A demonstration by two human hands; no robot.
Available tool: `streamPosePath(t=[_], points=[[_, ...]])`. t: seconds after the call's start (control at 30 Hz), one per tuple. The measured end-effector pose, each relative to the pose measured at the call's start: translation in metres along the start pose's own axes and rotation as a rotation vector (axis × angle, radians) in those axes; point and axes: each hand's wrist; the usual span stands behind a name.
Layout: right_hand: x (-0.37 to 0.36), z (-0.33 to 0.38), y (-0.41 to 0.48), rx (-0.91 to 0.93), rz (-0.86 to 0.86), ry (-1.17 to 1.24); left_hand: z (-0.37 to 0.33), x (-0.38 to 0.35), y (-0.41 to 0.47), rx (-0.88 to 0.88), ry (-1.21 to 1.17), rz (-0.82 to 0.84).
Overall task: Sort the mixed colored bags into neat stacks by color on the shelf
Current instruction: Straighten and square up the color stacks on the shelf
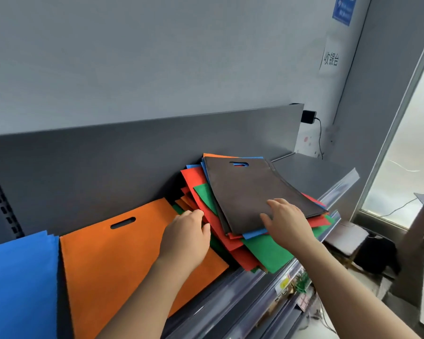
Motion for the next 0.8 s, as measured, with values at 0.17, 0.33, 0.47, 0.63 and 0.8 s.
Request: streamPosePath(t=[0.17,0.33,0.47,0.63,0.8], points=[[-0.003,-0.045,0.042,0.009,0.14,0.002,-0.032,-0.027,0.038,0.13,-0.158,0.029],[-0.012,-0.06,0.039,0.193,0.13,0.129,-0.049,-0.041,0.053,0.313,-0.329,0.022],[-0.011,-0.066,0.04,0.32,0.16,0.26,-0.048,-0.049,0.056,0.468,-0.417,-0.004],[-0.006,-0.091,0.057,0.178,0.119,0.177,-0.05,-0.052,0.053,0.521,-0.442,-0.013],[-0.003,-0.095,0.056,0.171,0.185,0.1,-0.056,-0.054,0.055,0.498,-0.493,-0.094]])
Point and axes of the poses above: each hand's wrist, its own y-axis towards the middle knuckle, its own x-axis out of the back of the hand, z = x × y, and after that the axes turned 4 degrees about y, right-handed
